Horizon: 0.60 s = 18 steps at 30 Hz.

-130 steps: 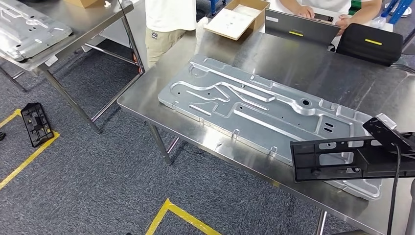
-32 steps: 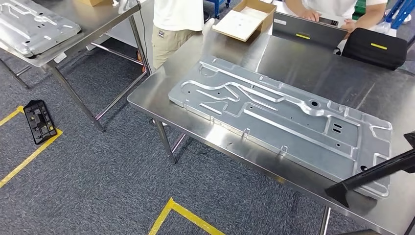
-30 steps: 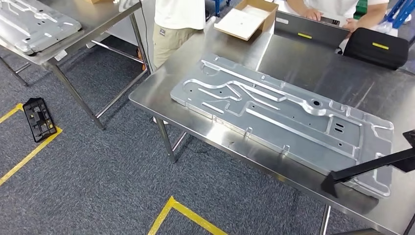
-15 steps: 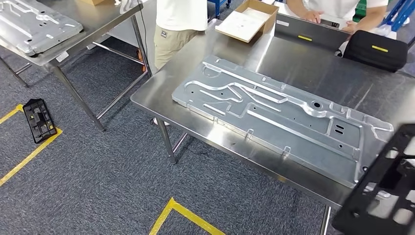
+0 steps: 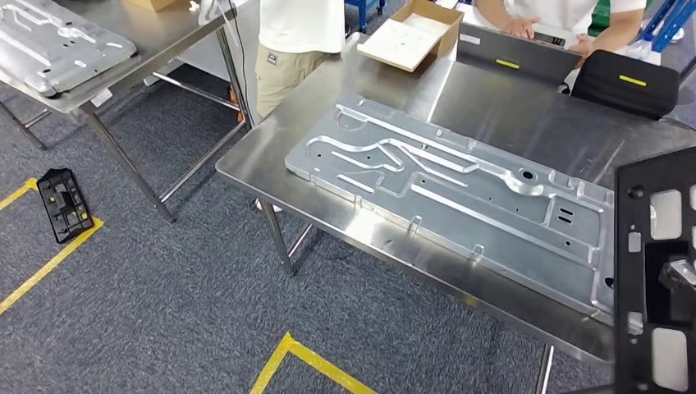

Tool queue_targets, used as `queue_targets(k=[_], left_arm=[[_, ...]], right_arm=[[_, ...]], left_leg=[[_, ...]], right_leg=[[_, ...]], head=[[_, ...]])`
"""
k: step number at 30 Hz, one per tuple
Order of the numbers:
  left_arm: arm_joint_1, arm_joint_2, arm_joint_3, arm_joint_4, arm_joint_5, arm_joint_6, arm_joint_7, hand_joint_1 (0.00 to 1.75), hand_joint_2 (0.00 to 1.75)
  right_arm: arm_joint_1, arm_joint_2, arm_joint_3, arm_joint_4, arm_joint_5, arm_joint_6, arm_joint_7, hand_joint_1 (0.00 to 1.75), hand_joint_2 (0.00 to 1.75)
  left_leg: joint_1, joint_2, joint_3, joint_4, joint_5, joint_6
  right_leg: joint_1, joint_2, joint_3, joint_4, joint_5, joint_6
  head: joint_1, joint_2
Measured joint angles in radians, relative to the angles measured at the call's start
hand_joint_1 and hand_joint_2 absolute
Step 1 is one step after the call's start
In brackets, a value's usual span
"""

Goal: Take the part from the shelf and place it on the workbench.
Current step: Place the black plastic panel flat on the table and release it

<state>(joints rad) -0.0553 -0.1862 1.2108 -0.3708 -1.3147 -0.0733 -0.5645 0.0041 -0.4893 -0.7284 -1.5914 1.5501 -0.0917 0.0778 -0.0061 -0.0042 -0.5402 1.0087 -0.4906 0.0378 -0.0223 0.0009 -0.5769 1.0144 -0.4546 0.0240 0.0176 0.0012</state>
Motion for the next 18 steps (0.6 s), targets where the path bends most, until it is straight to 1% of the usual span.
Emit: queue_targets(k=[2,3,4,5,6,7,8,9,10,11,12,13,14,15,16,18], left_arm=[[0.003,-0.005,0.0,0.0,-0.011,-0.001,0.0,0.0,1.75],[0.004,-0.007,0.0,0.0,-0.015,-0.001,-0.001,0.0,1.75],[0.005,-0.008,0.0,0.0,-0.02,-0.001,-0.001,0.0,1.75],[0.006,-0.009,0.0,0.0,-0.023,-0.001,-0.001,0.0,1.75],[0.007,-0.01,0.0,0.0,-0.025,-0.001,-0.001,0.0,1.75],[0.008,-0.01,0.0,0.0,-0.025,-0.001,-0.001,0.0,1.75],[0.01,-0.011,0.0,0.0,-0.026,-0.001,-0.001,0.0,1.75],[0.012,-0.012,0.0,0.0,-0.027,-0.001,-0.001,0.0,1.75],[0.013,-0.013,0.0,0.0,-0.027,-0.001,-0.001,0.0,1.75],[0.014,-0.013,0.0,0.0,-0.027,-0.001,-0.001,0.0,1.75],[0.014,-0.014,0.0,0.0,-0.027,-0.001,-0.001,0.0,1.75],[0.013,-0.015,0.0,0.0,-0.028,-0.002,-0.001,0.0,1.75],[0.013,-0.015,0.0,0.0,-0.03,-0.002,-0.001,0.0,1.75],[0.013,-0.015,0.0,0.0,-0.032,-0.002,-0.002,0.0,1.75],[0.013,-0.015,0.0,0.0,-0.034,-0.003,-0.002,0.0,1.75],[0.013,-0.015,0.0,0.0,-0.039,-0.004,-0.002,0.0,1.75]], right_arm=[[-0.008,0.013,-0.019,-0.029,-0.014,-0.159,-0.039,0.0,0.0],[-0.014,0.021,-0.031,-0.046,-0.028,-0.222,-0.062,0.0,0.0],[-0.02,0.029,-0.045,-0.063,-0.046,-0.273,-0.084,0.0,0.0],[-0.026,0.037,-0.058,-0.079,-0.06,-0.308,-0.102,0.0,0.0],[-0.03,0.045,-0.069,-0.092,-0.07,-0.325,-0.113,0.0,0.0],[-0.032,0.054,-0.078,-0.102,-0.076,-0.332,-0.12,0.0,0.0],[-0.033,0.063,-0.085,-0.109,-0.078,-0.334,-0.124,0.0,0.0],[-0.033,0.071,-0.091,-0.116,-0.079,-0.335,-0.127,0.0,0.0],[-0.034,0.077,-0.096,-0.121,-0.08,-0.335,-0.129,0.0,0.0],[-0.036,0.082,-0.101,-0.126,-0.081,-0.336,-0.13,0.0,0.0],[-0.038,0.086,-0.105,-0.129,-0.083,-0.338,-0.132,0.0,0.0],[-0.041,0.088,-0.109,-0.133,-0.087,-0.345,-0.135,0.0,0.0],[-0.045,0.091,-0.112,-0.137,-0.094,-0.356,-0.142,0.0,0.0],[-0.049,0.094,-0.117,-0.142,-0.106,-0.372,-0.15,0.0,0.0],[-0.053,0.098,-0.123,-0.147,-0.119,-0.386,-0.158,0.0,0.0],[-0.063,0.106,-0.138,-0.16,-0.14,-0.397,-0.165,0.0,0.0]], left_leg=[[0.0,0.0,0.001,-0.007,0.008,0.013],[0.002,0.0,0.003,-0.011,0.013,0.019],[0.004,0.001,0.004,-0.014,0.017,0.024],[0.005,0.001,0.004,-0.015,0.019,0.028],[0.004,0.001,0.003,-0.015,0.02,0.029],[0.003,0.001,0.002,-0.015,0.019,0.03],[0.002,0.001,0.002,-0.014,0.019,0.03],[0.0,0.001,0.002,-0.014,0.018,0.031],[-0.001,0.0,0.003,-0.013,0.017,0.03],[-0.001,0.0,0.004,-0.012,0.015,0.029],[-0.002,0.0,0.005,-0.011,0.013,0.027],[-0.003,-0.001,0.005,-0.009,0.011,0.024],[-0.004,-0.001,0.004,-0.007,0.009,0.02],[-0.005,-0.002,0.003,-0.007,0.008,0.016],[-0.006,-0.002,0.002,-0.007,0.008,0.012],[-0.006,-0.001,-0.001,0.001,-0.001,0.001]], right_leg=[[-0.003,0.0,0.0,0.001,-0.002,0.012],[-0.003,0.0,-0.004,0.012,-0.012,0.016],[-0.004,0.0,-0.018,0.044,-0.035,0.019],[-0.005,-0.001,-0.041,0.096,-0.067,0.022],[-0.004,-0.001,-0.072,0.162,-0.102,0.024],[-0.004,-0.001,-0.103,0.228,-0.13,0.026],[-0.004,-0.001,-0.123,0.269,-0.139,0.026],[-0.003,-0.001,-0.127,0.274,-0.129,0.025],[-0.002,-0.001,-0.112,0.241,-0.101,0.023],[-0.001,-0.001,-0.08,0.177,-0.064,0.019],[0.001,0.0,-0.045,0.107,-0.035,0.014],[0.004,0.0,-0.019,0.051,-0.015,0.009],[0.007,0.0,-0.003,0.016,-0.006,0.004],[0.011,0.001,0.001,0.003,-0.008,0.0],[0.013,0.001,-0.001,0.003,-0.007,-0.004],[0.007,0.0,0.001,-0.002,-0.005,-0.014]], head=[[0.0,0.0],[0.0,0.0],[0.0,0.0],[0.0,0.0],[0.0,0.0],[0.0,0.0],[0.0,0.0],[0.0,0.0],[0.0,0.0],[0.0,0.0],[0.0,0.0],[0.0,0.0],[0.0,0.0],[0.0,0.0],[0.0,0.0],[0.0,0.0]])
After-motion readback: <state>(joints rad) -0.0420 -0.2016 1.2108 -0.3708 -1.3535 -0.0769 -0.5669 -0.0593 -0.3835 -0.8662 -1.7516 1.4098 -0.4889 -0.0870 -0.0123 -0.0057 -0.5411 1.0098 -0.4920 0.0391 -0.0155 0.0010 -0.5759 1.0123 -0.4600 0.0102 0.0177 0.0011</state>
